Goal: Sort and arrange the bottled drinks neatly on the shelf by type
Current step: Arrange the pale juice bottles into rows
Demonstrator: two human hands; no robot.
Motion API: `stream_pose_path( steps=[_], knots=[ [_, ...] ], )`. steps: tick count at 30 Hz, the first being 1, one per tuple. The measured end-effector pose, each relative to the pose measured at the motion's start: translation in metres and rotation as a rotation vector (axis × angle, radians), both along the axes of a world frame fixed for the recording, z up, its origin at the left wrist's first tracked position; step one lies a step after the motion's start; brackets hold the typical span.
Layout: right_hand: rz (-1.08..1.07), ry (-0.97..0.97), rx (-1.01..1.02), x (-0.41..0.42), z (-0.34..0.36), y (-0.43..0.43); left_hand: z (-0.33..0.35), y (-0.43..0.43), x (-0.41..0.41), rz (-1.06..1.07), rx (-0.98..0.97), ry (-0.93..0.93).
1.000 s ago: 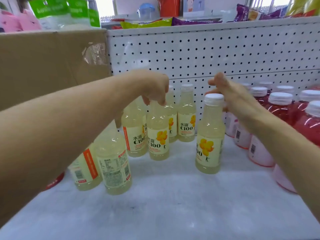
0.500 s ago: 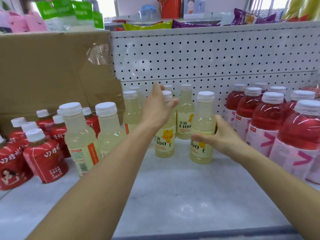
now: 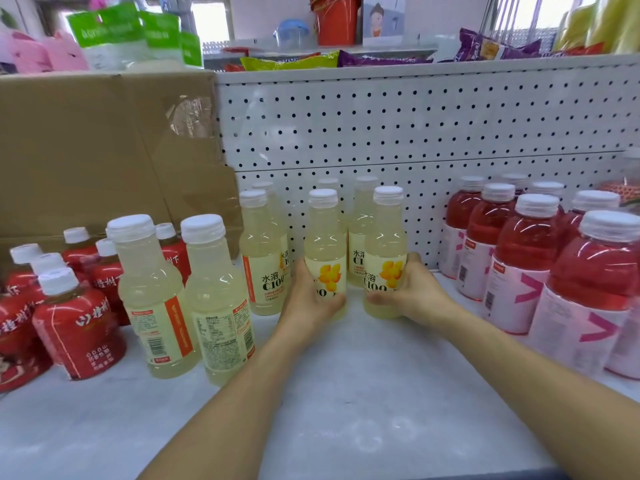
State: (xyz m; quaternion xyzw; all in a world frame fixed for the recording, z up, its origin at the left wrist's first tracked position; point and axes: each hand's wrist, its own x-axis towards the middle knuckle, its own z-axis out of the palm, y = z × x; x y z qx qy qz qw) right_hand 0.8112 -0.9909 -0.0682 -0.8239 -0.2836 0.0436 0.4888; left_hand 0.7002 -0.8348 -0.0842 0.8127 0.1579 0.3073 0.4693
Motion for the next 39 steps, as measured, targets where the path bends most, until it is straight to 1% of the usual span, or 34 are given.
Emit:
stream_pose_path(
  steps=[7,11,16,28,33,39],
  knots=[
    [-0.017,-0.024,0.087,0.000,-0.008,0.011,-0.008,0.008,0.014,0.041,-0.133,-0.067],
    [-0.021,-0.037,0.105,0.000,-0.008,0.012,-0.007,0.007,0.015,-0.012,-0.185,-0.074],
    [0.003,-0.043,0.128,0.002,-0.008,0.014,-0.008,0.010,0.022,0.007,-0.121,-0.052],
    [0.033,-0.027,0.152,0.002,-0.010,0.014,-0.016,0.007,0.033,0.099,-0.108,-0.060],
    [0.045,-0.036,0.104,-0.002,-0.004,0.011,-0.016,0.008,0.033,0.083,-0.118,-0.028],
    [0.096,0.012,0.071,-0.003,0.000,0.005,-0.015,0.009,0.034,0.061,-0.124,0.010]
  ],
)
